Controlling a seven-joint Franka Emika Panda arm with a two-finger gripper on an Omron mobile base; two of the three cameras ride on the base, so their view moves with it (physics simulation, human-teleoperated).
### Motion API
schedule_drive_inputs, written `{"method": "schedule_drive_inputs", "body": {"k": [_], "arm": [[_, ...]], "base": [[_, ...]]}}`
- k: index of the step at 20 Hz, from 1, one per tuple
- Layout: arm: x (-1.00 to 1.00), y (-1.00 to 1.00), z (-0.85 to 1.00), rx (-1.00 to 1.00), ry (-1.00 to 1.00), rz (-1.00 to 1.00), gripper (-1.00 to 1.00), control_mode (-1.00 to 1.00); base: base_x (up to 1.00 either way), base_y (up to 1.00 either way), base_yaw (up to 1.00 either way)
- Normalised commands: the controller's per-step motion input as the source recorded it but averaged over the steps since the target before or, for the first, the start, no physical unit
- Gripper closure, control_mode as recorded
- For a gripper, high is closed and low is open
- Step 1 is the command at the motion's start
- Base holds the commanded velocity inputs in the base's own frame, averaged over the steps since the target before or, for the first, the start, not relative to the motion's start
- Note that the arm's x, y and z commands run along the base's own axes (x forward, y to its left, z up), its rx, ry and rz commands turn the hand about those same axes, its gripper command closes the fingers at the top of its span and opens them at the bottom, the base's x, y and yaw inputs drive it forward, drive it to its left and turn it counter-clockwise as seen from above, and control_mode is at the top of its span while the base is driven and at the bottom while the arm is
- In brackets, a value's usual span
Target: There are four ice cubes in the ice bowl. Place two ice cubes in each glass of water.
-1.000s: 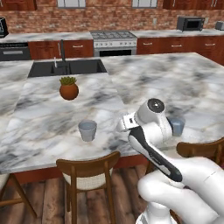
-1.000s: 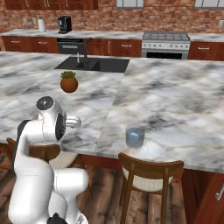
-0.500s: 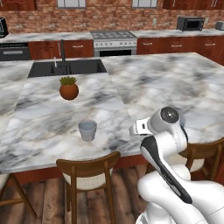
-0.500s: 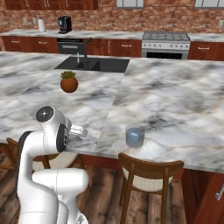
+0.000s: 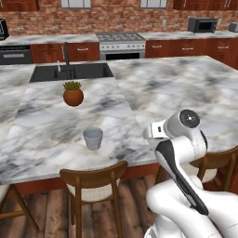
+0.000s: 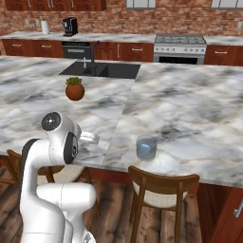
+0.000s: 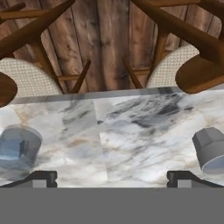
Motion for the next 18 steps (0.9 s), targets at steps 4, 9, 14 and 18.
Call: {"method": "schedule_drive_inputs", "body": {"k": [4,9,14,18], "arm": [[0.00,0.00,0.00,0.00,0.00,0.00,-1.00,1.00],[0.00,0.00,0.00,0.00,0.00,0.00,-1.00,1.00],[0.00,0.00,0.00,0.00,0.00,0.00,-1.00,1.00],[0.00,0.00,0.00,0.00,0.00,0.00,-1.00,1.00]], "base": [[-0.22,-0.26,0.00],[-0.51,-0.36,0.00],[-0.58,-0.36,-0.02],[-0.51,-0.47,-0.05]]}}
